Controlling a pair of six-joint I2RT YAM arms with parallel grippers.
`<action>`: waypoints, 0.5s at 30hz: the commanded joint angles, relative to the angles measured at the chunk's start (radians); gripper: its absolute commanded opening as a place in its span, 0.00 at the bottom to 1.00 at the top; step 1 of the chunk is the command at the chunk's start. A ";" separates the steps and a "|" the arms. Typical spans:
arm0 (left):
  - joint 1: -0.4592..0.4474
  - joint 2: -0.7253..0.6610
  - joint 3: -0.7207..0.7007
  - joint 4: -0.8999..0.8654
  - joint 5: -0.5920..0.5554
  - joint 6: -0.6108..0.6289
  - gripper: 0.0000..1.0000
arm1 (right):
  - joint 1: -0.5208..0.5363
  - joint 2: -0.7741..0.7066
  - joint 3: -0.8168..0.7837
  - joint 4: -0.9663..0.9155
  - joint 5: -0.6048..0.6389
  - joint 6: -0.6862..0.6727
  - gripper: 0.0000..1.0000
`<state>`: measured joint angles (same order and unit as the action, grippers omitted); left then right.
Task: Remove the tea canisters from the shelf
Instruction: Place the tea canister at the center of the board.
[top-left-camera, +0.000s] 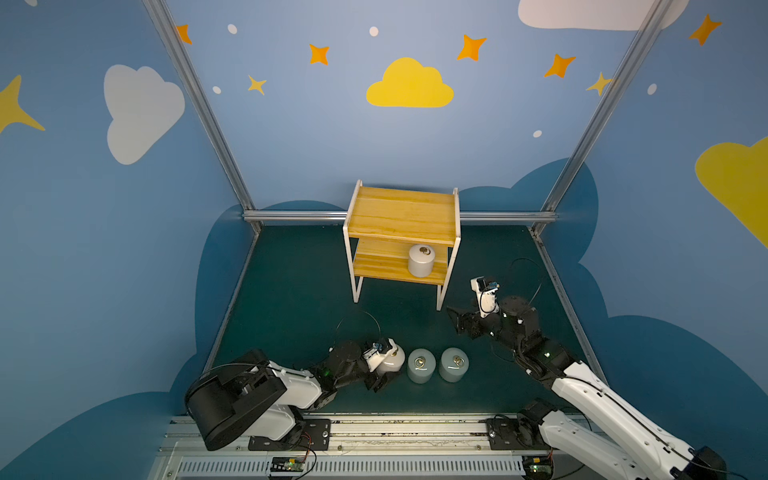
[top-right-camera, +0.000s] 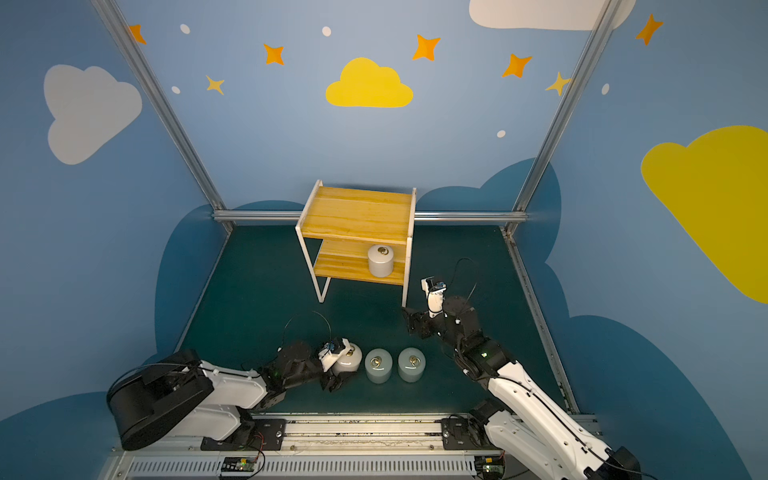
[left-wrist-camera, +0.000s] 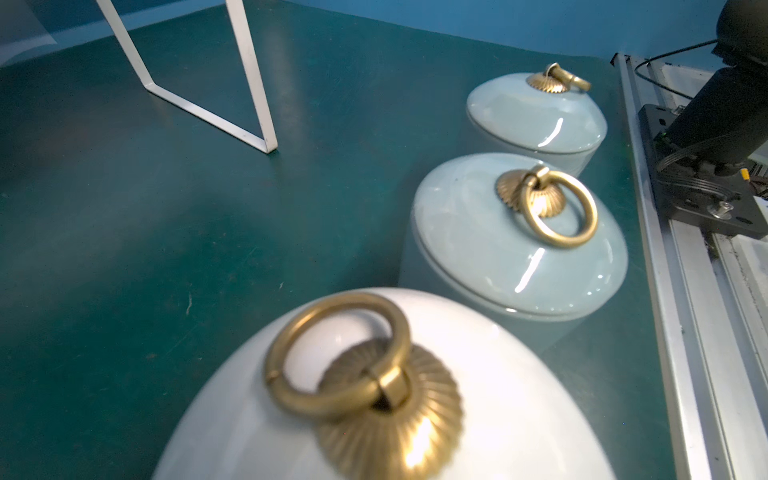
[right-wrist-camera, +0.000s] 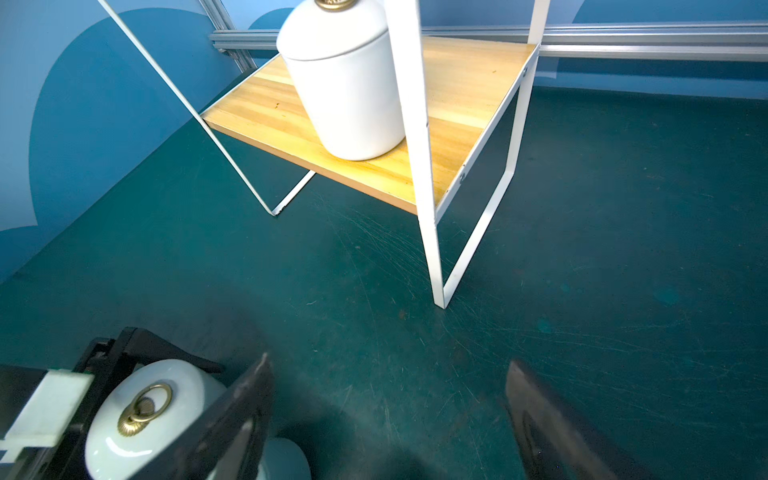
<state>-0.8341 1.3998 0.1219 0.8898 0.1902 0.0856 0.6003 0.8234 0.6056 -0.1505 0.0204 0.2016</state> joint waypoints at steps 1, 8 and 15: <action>-0.004 0.007 0.019 0.105 0.031 -0.001 0.71 | -0.005 -0.002 0.018 -0.014 -0.006 -0.005 0.89; -0.005 0.032 0.021 0.124 0.037 -0.007 0.72 | -0.005 -0.009 0.013 -0.021 -0.004 -0.007 0.89; -0.012 0.016 0.007 0.102 0.037 -0.015 0.75 | -0.007 -0.009 0.013 -0.020 -0.004 -0.010 0.89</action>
<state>-0.8402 1.4342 0.1215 0.9215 0.2070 0.0784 0.5972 0.8230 0.6056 -0.1558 0.0204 0.2008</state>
